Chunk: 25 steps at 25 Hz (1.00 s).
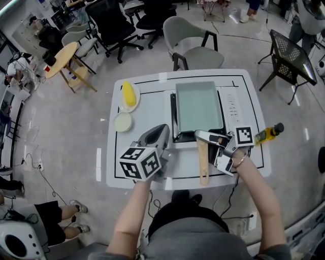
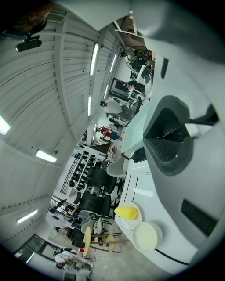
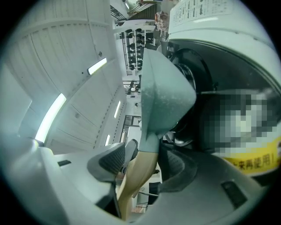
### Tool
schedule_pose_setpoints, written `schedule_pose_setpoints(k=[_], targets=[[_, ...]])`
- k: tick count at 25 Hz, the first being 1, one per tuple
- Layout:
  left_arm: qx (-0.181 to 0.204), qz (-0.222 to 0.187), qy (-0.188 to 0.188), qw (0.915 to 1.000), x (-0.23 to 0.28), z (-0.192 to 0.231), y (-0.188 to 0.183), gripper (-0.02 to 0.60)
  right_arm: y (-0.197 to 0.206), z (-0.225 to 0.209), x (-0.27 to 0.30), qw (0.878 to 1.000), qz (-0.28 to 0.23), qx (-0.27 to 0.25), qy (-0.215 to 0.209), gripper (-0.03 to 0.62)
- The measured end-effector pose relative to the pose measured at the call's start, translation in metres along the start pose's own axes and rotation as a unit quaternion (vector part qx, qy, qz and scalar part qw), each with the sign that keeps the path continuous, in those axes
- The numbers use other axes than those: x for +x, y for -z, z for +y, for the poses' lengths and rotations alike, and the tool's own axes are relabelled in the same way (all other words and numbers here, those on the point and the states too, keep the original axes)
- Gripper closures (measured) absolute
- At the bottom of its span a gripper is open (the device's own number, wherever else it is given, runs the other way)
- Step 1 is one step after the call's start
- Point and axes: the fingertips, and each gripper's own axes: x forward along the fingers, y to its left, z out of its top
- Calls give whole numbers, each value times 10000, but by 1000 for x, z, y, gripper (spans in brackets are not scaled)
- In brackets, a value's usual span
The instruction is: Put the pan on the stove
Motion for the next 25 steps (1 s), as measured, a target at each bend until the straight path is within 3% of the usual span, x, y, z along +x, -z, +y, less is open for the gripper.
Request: schedule_pose_setpoints(k=[9, 15, 19, 22, 25], targets=[[12, -23, -19, 10000, 2, -2, 0, 574, 6, 12, -46, 9968, -328, -594, 411, 395], [175, -55, -91, 9998, -1, -6, -1, 575, -11, 25, -89, 9800, -1040, -1390, 969, 430], [192, -84, -128, 9997, -4, -8, 1, 575, -21, 37, -104, 9506, -1565, -2136, 1621, 475], [240, -106, -167, 9995, -5, -10, 2, 575, -26, 37, -118, 9130, -1801, -2830, 2321, 498], [293, -128, -207, 9993, -7, -12, 1, 575, -28, 50, -120, 8747, -1977, -3530, 2668, 544]])
